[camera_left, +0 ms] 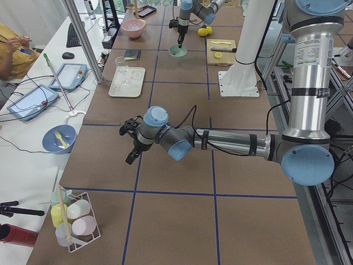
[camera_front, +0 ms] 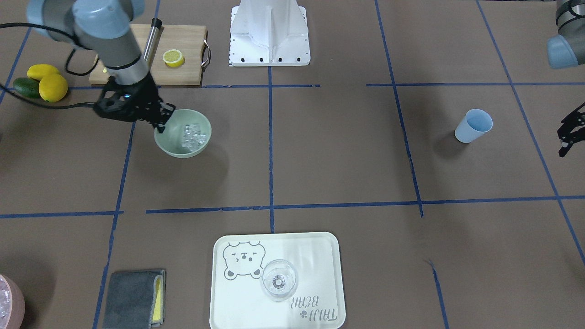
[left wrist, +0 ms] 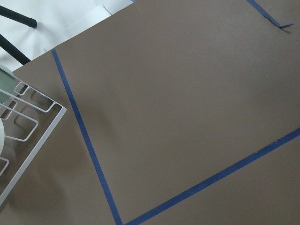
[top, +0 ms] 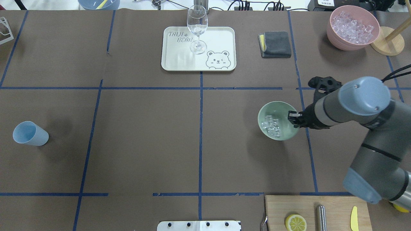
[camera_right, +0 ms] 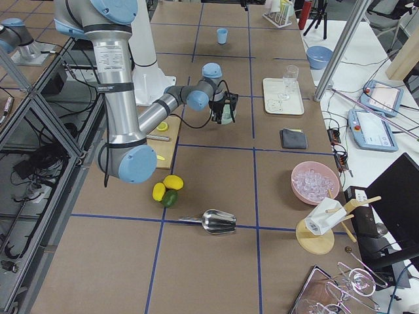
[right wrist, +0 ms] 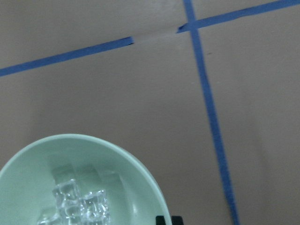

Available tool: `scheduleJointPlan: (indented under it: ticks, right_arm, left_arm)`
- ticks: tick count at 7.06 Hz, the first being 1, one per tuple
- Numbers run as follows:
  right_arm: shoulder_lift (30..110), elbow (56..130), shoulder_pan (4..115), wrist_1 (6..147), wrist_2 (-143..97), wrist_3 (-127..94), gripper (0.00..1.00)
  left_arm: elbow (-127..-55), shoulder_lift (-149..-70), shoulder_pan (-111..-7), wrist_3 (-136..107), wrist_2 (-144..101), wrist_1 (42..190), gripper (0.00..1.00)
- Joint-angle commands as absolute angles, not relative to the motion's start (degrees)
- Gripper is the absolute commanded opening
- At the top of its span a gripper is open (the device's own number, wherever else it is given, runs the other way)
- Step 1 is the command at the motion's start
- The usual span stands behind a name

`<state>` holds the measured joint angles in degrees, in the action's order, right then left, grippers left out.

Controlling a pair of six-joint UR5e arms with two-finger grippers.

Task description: Pour ice into bowl

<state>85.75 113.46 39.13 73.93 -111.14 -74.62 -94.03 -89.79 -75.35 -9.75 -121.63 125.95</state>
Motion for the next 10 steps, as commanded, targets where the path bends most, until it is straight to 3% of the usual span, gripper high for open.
scheduleJointPlan:
  ticks: [1,3,10]
  right_arm:
    - [98.47,108.48,47.52,58.59,-118.46,-63.24,0.0]
    - [101.42,104.7,54.46,55.81,-123.63,-53.72,0.0]
    - [97.04,99.77,54.4,55.9,-125.33,-54.23,0.0]
  left_arm:
    - [-95.1,-90.88,-75.32,-10.2,-123.13,121.91,1.0]
    - [-95.62,-90.79,-75.41,-10.2,-123.05,121.82,1.0]
    - [-96.15,-90.62,-75.5,-10.28,-122.87,121.9,1.0]
